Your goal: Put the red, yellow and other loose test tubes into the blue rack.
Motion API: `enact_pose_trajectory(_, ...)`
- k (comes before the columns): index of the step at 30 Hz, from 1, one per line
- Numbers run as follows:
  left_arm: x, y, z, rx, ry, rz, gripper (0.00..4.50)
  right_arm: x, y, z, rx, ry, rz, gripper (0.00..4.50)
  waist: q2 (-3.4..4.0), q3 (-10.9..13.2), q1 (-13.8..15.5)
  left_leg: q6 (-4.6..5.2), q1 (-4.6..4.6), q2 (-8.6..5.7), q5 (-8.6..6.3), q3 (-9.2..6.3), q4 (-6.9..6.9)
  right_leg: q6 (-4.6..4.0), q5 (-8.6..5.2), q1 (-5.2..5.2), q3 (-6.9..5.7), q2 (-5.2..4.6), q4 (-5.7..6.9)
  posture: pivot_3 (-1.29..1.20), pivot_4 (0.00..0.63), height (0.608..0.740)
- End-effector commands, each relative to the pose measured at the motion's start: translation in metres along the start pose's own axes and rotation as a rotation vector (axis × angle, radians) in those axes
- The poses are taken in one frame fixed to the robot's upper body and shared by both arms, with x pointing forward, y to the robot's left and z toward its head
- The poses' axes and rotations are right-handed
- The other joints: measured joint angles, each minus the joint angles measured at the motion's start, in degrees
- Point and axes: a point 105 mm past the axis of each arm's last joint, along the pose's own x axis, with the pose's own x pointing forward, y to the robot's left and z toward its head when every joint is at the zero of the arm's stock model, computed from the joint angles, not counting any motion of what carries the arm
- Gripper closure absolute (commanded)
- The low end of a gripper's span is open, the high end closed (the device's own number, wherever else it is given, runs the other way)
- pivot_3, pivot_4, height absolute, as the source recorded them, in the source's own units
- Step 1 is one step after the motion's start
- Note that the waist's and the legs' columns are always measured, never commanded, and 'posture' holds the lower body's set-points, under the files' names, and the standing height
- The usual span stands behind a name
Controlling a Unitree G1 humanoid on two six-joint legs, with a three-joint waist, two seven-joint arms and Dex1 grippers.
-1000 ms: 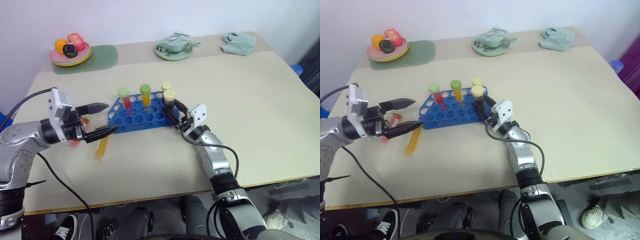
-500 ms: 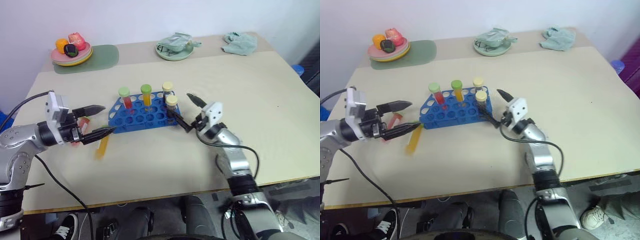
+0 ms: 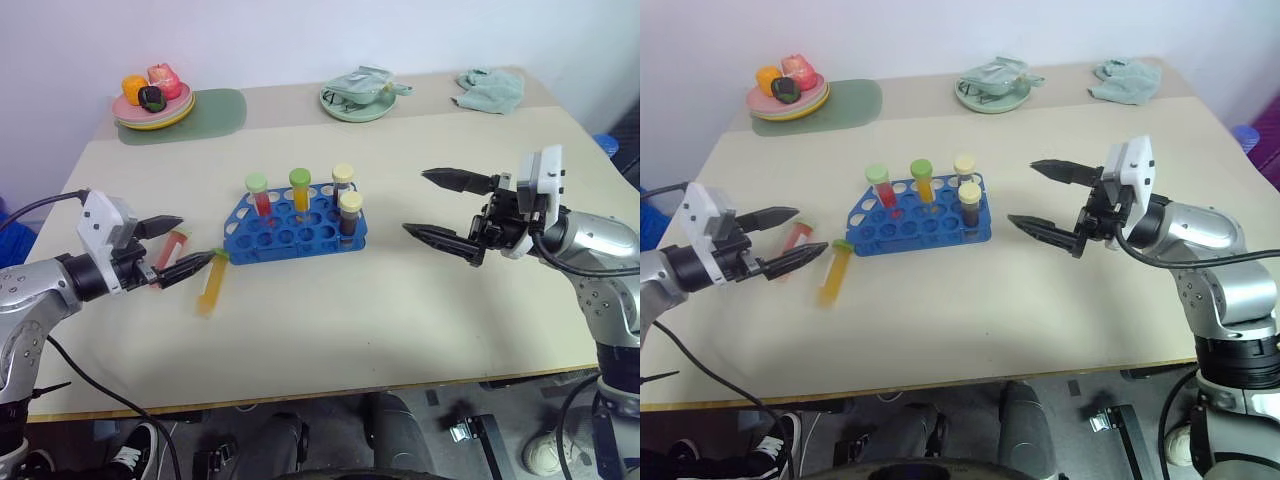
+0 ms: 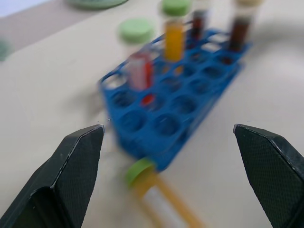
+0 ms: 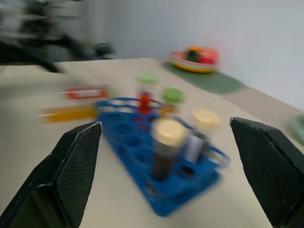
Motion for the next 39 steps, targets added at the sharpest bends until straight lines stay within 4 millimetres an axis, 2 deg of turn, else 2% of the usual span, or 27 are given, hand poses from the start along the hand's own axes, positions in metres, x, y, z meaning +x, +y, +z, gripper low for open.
enact_pose_trajectory(1, -0.004, 0.003, 0.007, -0.001, 0.053, 0.098, 0.0, 0.003, 0.013, 0.013, -0.028, 0.01, 0.123, 0.09, 0.0, 0.0, 0.08, 0.02, -0.01, -0.01, -0.01, 0.0, 0.01, 0.02, 0.01, 0.01, 0.0, 0.0, -0.02, 0.0, 0.15, 0.74)
enact_pose_trajectory(3, -0.006, -0.002, 0.003, -0.016, 0.103, 0.123, 0.0, 0.003, 0.016, 0.013, -0.019, 0.019, 0.165, 0.09, -0.01, 0.01, 0.03, 0.06, -0.04, -0.01, -0.03, 0.01, 0.01, 0.06, 0.05, 0.01, 0.0, 0.0, -0.12, 0.0, 0.15, 0.74)
enact_pose_trajectory(6, -0.011, 0.004, -0.004, -0.006, 0.208, 0.257, 0.0, 0.004, 0.016, 0.012, -0.04, 0.038, 0.201, 0.09, -0.02, 0.01, 0.02, 0.07, -0.05, -0.01, -0.05, 0.02, 0.01, 0.06, 0.05, 0.0, 0.0, 0.0, -0.14, 0.0, 0.15, 0.74)
enact_pose_trajectory(8, -0.009, -0.003, -0.006, -0.122, 0.243, 0.249, 0.0, 0.005, 0.015, 0.012, -0.044, 0.039, 0.223, 0.09, -0.02, 0.01, 0.15, 0.06, -0.04, -0.01, -0.04, 0.03, 0.01, 0.06, 0.05, 0.0, 0.0, 0.0, -0.13, 0.0, 0.15, 0.74)
enact_pose_trajectory(13, -0.008, 0.003, -0.014, -0.232, 0.335, 0.362, 0.0, 0.011, 0.016, 0.013, -0.043, 0.028, 0.235, 0.09, -0.03, 0.02, 0.76, 0.05, -0.02, -0.01, -0.04, 0.04, 0.06, 0.03, 0.1, 0.01, 0.0, 0.02, -0.11, 0.0, 0.15, 0.74)
enact_pose_trajectory(18, 0.004, -0.011, -0.025, -0.338, 0.424, 0.282, 0.0, 0.016, 0.02, 0.012, -0.038, 0.018, 0.242, 0.09, -0.07, 0.0, 1.14, 0.02, -0.03, -0.01, -0.05, 0.05, 0.07, 0.03, 0.11, 0.0, 0.0, 0.02, -0.12, 0.0, 0.15, 0.74)
enact_pose_trajectory(24, 0.011, -0.001, -0.026, -0.359, 0.519, 0.244, 0.0, 0.018, 0.021, 0.01, -0.04, 0.012, 0.235, 0.09, -0.07, 0.0, 1.2, -0.05, -0.03, -0.01, -0.04, 0.03, 0.08, 0.02, 0.12, -0.01, 0.0, 0.03, -0.09, 0.0, 0.15, 0.74)
enact_pose_trajectory(30, 0.028, 0.012, -0.011, -0.436, 0.578, 0.178, 0.0, 0.02, 0.024, 0.008, -0.031, 0.01, 0.235, 0.09, -0.08, -0.01, 1.14, -0.05, -0.04, -0.02, -0.04, -0.01, 0.1, 0.02, 0.12, -0.01, 0.0, 0.03, -0.09, 0.0, 0.15, 0.74)
enact_pose_trajectory(39, 0.03, 0.01, -0.014, -0.516, 0.751, 0.113, 0.0, 0.023, 0.022, 0.007, -0.036, 0.013, 0.229, 0.09, -0.08, 0.0, 0.69, -0.07, -0.05, -0.04, -0.04, 0.0, 0.09, 0.02, 0.12, -0.09, 0.0, 0.06, -0.06, 0.0, 0.15, 0.74)
